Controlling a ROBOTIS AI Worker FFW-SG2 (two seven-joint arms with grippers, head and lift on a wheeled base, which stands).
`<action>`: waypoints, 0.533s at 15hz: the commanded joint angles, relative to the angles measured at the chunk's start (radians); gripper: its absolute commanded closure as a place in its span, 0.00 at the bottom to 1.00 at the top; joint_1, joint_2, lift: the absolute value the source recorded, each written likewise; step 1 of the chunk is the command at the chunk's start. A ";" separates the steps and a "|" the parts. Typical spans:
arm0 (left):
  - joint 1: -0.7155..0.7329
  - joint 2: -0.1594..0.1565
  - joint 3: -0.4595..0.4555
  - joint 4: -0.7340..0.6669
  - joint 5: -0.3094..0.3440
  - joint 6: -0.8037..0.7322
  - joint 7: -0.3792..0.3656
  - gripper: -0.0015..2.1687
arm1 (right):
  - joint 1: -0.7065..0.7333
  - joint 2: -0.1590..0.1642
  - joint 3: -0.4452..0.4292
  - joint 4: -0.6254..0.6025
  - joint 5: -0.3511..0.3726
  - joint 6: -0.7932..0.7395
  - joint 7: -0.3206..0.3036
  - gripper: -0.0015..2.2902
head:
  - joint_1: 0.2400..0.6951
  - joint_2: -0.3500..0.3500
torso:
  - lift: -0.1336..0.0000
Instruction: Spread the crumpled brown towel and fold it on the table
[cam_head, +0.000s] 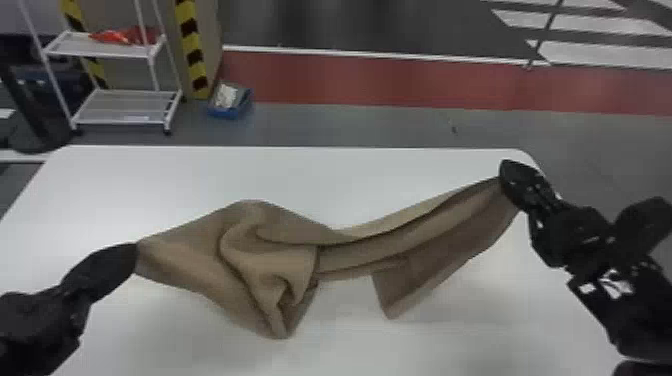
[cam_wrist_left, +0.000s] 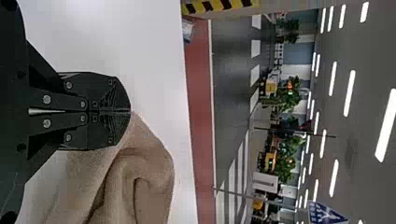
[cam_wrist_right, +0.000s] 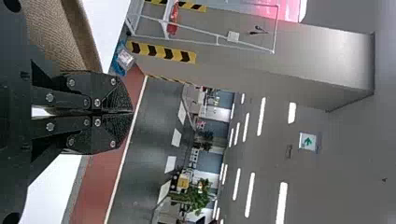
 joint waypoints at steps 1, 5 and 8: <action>-0.015 0.000 0.085 -0.042 0.064 0.007 0.000 0.65 | -0.001 -0.008 -0.043 -0.052 0.016 0.031 0.024 0.65 | 1.00 0.40 | 0.07; -0.075 0.000 0.161 -0.056 0.092 0.044 0.000 0.65 | -0.037 -0.023 -0.106 -0.075 0.031 0.092 0.027 0.65 | 1.00 0.43 | 0.07; -0.088 0.001 0.182 -0.076 0.110 0.044 0.015 0.65 | -0.056 -0.034 -0.127 -0.095 0.035 0.129 0.033 0.65 | 1.00 0.43 | 0.07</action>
